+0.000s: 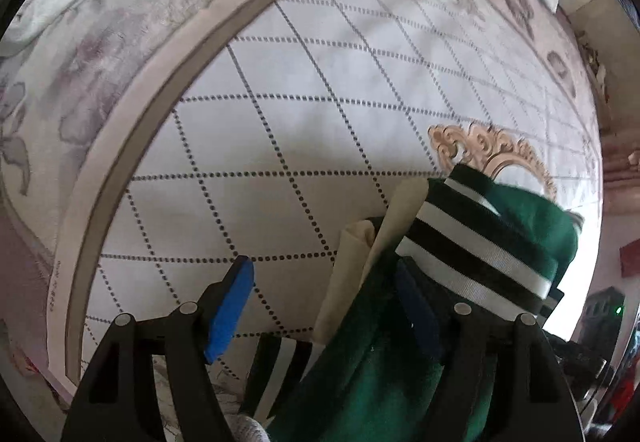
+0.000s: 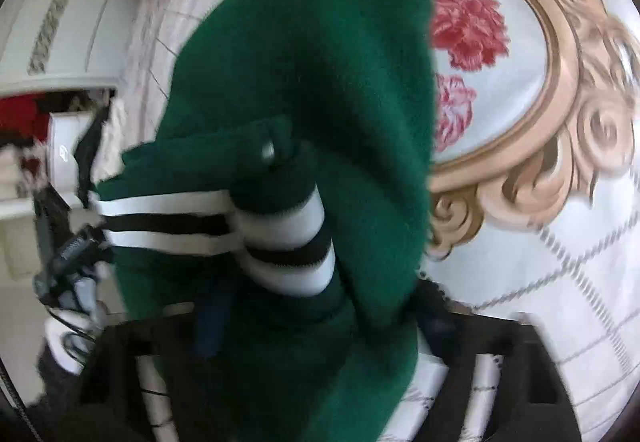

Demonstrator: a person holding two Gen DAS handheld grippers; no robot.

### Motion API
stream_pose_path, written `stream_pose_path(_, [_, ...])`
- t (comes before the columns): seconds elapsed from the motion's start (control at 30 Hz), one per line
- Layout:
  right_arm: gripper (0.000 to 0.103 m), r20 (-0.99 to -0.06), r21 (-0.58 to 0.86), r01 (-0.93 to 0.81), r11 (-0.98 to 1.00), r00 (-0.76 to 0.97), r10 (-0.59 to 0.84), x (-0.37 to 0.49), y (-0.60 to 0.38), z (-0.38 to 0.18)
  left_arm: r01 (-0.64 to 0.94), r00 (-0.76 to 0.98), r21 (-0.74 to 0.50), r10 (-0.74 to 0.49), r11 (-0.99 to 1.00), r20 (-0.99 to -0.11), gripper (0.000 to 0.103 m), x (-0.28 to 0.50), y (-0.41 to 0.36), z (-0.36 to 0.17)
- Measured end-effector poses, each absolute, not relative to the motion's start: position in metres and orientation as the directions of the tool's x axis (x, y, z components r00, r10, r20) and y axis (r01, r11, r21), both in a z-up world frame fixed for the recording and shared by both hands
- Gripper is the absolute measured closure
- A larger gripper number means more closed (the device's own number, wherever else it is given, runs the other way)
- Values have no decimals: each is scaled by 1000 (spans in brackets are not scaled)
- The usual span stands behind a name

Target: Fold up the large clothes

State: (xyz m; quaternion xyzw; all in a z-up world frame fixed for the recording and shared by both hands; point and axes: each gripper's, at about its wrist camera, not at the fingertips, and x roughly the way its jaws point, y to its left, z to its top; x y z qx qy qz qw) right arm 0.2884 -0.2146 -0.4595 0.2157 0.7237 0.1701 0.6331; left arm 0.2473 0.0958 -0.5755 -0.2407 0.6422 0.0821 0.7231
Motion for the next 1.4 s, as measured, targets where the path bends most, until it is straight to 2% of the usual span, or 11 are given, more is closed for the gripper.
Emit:
stream_pose_path(0.13, [51, -810, 560, 340, 755, 36, 585, 256, -252, -454, -452, 192, -235, -163, 861, -968, 30, 240, 106, -556])
stream_pose_path(0.43, [50, -824, 422, 832, 360, 186, 535, 64, -281, -446, -429, 181, -137, -64, 893, -981, 30, 166, 113, -527])
stream_pose_path(0.6, [40, -722, 347, 788, 508, -120, 681, 31, -241, -456, -353, 96, -117, -89, 928, -991, 18, 138, 92, -548])
stream_pose_path(0.7, [39, -847, 293, 539, 789, -236, 476, 54, -233, -410, -276, 90, -111, -89, 955, -992, 16, 138, 70, -565])
stream_pose_path(0.77, [27, -912, 278, 356, 892, -196, 362, 73, -224, -375, -228, 116, -117, -92, 967, -989, 15, 142, 57, -576])
stream_pose_path(0.9, [27, -944, 309, 186, 933, -62, 325, 128, -219, -338, -229, 155, -139, -105, 963, -982, 0, 150, 50, -589])
stream_pose_path(1.13, [27, -938, 346, 151, 926, 32, 345, 235, -212, -348, -324, 243, -389, -321, 862, -915, 0, 159, 67, -613])
stream_pose_path(1.2, [38, -934, 354, 147, 924, 8, 357, 252, -210, -364, -330, 253, -403, -331, 854, -909, 0, 161, 68, -616])
stream_pose_path(1.27, [74, -940, 335, 149, 930, -9, 340, 246, -204, -380, -330, 258, -402, -328, 854, -909, 0, 163, 67, -615])
stream_pose_path(1.33, [90, -927, 372, 216, 903, 28, 375, 238, -210, -383, -324, 258, -397, -324, 859, -910, 0, 165, 64, -612])
stream_pose_path(1.4, [93, -917, 394, 294, 871, 63, 394, 231, -221, -380, -303, 252, -385, -317, 872, -915, 0, 168, 57, -610])
